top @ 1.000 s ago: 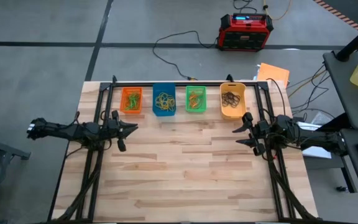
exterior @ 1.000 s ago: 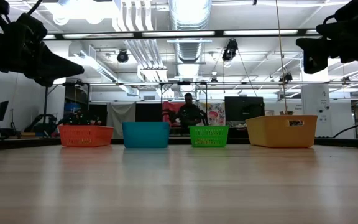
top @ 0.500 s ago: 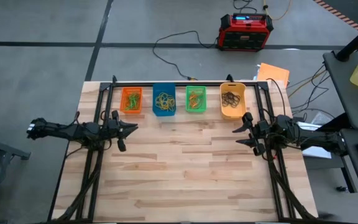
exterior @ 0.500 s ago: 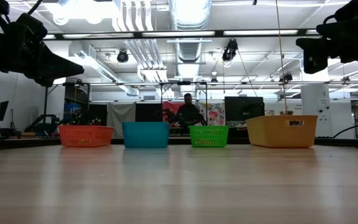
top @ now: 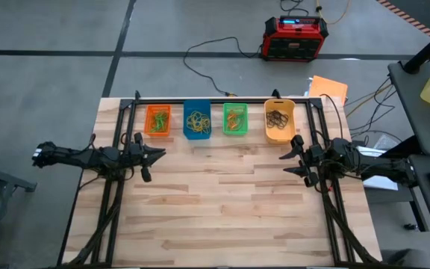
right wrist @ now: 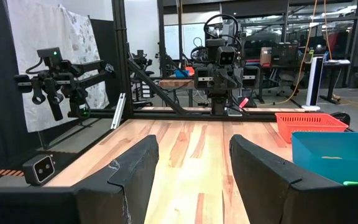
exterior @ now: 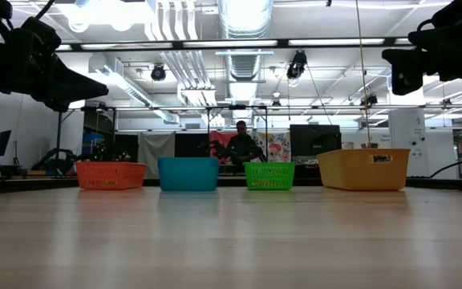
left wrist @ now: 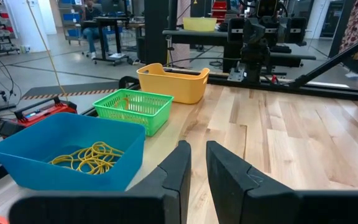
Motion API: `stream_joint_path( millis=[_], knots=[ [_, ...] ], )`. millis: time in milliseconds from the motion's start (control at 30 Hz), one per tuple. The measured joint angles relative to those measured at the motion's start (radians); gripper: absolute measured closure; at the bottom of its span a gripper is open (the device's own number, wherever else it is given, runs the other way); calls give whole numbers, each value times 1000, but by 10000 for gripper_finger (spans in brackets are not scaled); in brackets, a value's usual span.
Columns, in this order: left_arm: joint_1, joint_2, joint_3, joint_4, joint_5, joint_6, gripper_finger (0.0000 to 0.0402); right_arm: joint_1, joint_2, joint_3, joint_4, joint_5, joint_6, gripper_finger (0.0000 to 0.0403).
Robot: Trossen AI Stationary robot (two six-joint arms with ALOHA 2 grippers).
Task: Sort rubber bands into baskets
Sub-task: Return to Home Position
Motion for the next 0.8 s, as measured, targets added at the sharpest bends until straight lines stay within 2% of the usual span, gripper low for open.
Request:
stream_joint_path(
  millis=[333,800],
  knots=[
    [0,0,0,0,0,0,365,53,0,0,0,3,0,209],
    [0,0,0,0,0,0,365,55,0,0,0,6,0,209]
  ],
)
